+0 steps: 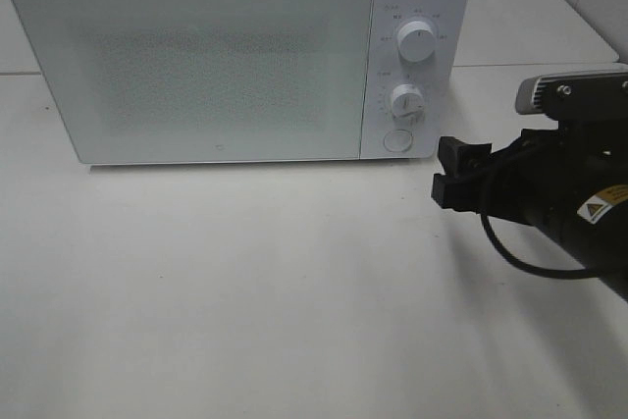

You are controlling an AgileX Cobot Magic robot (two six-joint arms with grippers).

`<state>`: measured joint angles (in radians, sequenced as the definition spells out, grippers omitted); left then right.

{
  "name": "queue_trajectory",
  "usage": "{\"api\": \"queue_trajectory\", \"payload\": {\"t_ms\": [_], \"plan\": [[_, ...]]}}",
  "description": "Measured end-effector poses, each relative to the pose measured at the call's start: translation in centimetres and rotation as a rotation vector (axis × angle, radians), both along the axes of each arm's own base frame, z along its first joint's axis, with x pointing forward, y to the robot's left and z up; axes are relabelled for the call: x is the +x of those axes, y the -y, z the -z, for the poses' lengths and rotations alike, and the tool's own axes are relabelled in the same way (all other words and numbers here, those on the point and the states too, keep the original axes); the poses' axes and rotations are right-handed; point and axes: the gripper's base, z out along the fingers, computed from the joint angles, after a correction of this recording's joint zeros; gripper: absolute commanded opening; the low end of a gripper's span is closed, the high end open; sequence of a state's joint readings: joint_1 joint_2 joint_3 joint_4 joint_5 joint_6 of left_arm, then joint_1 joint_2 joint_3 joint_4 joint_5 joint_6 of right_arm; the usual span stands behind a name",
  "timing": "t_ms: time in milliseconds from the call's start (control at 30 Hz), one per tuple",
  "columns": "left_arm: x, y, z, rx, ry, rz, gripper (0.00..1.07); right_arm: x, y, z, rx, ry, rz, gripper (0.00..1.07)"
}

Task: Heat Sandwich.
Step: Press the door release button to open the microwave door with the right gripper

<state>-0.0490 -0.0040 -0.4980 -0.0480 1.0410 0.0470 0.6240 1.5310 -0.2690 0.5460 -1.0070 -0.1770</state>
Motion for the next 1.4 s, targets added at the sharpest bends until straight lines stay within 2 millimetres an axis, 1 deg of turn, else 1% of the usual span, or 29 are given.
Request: {"api": "queue_trajectory", "payload": {"t_ms": [33,333,567,667,700,767,800,833,900,933,967,1000,1067,1100,1133,1167,1233,1267,1300,1333,1400], "plan": [[0.0,0.0,0.0,0.0,0.0,0.0,1.01,-0.3,-0.6,0.4,0.0,-0.009,0.002,0.76],[0.0,0.0,0.0,0.0,0.0,0.0,1.01,-1.5,-2.2,1.7,-0.006,-0.027,0.032,0.76],[0.0,0.0,0.0,0.0,0.0,0.0,1.01,-1.7,-2.4,1.7,0.007,-0.031,0.035,0.76],[0.0,0.0,0.0,0.0,0.0,0.0,1.01,-1.7,-2.4,1.7,0.115,-0.049,0.073,0.76],[0.0,0.0,0.0,0.0,0.0,0.0,1.01,-1.7,-2.4,1.7,0.115,-0.049,0.073,0.76],[0.0,0.0,0.0,0.0,0.0,0.0,1.01,-1.7,-2.4,1.7,0.198,-0.063,0.102,0.76],[0.0,0.0,0.0,0.0,0.0,0.0,1.01,-1.7,-2.4,1.7,0.282,-0.077,0.131,0.76],[0.0,0.0,0.0,0.0,0.0,0.0,1.01,-1.7,-2.4,1.7,0.282,-0.077,0.131,0.76],[0.0,0.0,0.0,0.0,0.0,0.0,1.01,-1.7,-2.4,1.7,0.376,-0.092,0.163,0.76],[0.0,0.0,0.0,0.0,0.0,0.0,1.01,-1.7,-2.4,1.7,0.434,-0.101,0.183,0.76],[0.0,0.0,0.0,0.0,0.0,0.0,1.01,-1.7,-2.4,1.8,0.561,-0.122,0.228,0.76],[0.0,0.0,0.0,0.0,0.0,0.0,1.01,-1.7,-2.4,1.8,0.561,-0.122,0.228,0.76],[0.0,0.0,0.0,0.0,0.0,0.0,1.01,-1.7,-2.4,1.8,0.686,-0.142,0.27,0.76],[0.0,0.0,0.0,0.0,0.0,0.0,1.01,-1.7,-2.4,1.8,0.813,-0.162,0.314,0.75],[0.0,0.0,0.0,0.0,0.0,0.0,1.01,-1.7,-2.4,1.8,0.883,-0.174,0.337,0.74],[0.0,0.0,0.0,0.0,0.0,0.0,1.01,-1.7,-2.4,1.8,0.883,-0.174,0.337,0.74],[0.0,0.0,0.0,0.0,0.0,0.0,1.01,-1.7,-2.4,1.8,1.001,-0.192,0.377,0.72],[0.0,0.0,0.0,0.0,0.0,0.0,1.01,-1.7,-2.4,1.8,1.116,-0.21,0.416,0.68],[0.0,0.0,0.0,0.0,0.0,0.0,1.01,-1.7,-2.4,1.7,1.167,-0.219,0.432,0.66],[0.0,0.0,0.0,0.0,0.0,0.0,1.01,-1.7,-2.4,1.7,1.167,-0.219,0.432,0.66],[0.0,0.0,0.0,0.0,0.0,0.0,1.01,-1.7,-2.4,1.7,1.289,-0.238,0.473,0.61]]}}
